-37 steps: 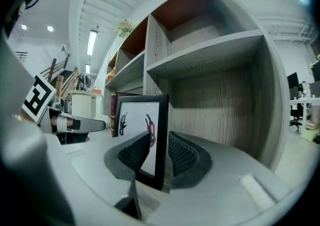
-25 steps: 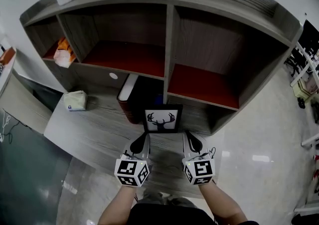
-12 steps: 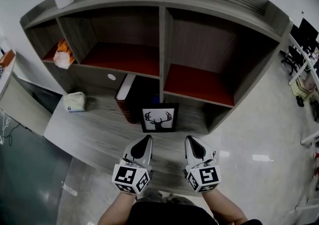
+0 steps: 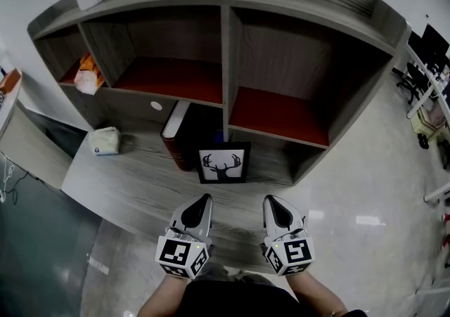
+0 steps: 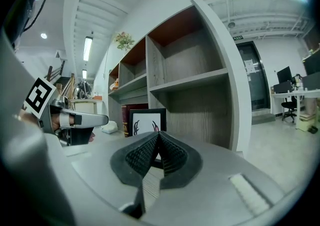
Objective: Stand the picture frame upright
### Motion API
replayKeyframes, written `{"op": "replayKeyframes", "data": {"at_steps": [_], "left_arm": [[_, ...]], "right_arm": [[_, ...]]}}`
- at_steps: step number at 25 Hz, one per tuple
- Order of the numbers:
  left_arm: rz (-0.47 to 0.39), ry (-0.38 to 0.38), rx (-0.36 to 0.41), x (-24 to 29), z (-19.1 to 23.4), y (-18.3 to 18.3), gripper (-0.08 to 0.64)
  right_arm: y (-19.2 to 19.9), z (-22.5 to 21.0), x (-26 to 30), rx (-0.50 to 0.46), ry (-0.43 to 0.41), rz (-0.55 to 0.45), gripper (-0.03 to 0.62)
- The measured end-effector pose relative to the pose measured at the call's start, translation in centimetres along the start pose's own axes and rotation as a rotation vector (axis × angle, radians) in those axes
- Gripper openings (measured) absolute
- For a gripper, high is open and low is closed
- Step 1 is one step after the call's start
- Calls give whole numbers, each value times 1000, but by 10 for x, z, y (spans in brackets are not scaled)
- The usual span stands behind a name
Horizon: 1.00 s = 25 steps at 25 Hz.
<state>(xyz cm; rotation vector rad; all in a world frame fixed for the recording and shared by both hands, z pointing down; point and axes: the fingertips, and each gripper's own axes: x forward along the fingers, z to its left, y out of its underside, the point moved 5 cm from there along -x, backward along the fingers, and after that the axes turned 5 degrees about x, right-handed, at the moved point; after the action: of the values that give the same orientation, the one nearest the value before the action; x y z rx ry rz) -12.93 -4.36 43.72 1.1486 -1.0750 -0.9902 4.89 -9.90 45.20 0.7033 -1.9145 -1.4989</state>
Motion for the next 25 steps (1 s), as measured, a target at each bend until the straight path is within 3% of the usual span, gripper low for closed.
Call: {"op": "replayKeyframes", "data": {"at_steps": [7, 25], "left_arm": [[41, -30, -21, -6, 0, 16, -8], [121, -12, -39, -12, -17, 41, -8]], "right_arm": [[13, 2, -5, 20, -6, 38, 0], [29, 4, -10, 19, 7, 92, 0]]}}
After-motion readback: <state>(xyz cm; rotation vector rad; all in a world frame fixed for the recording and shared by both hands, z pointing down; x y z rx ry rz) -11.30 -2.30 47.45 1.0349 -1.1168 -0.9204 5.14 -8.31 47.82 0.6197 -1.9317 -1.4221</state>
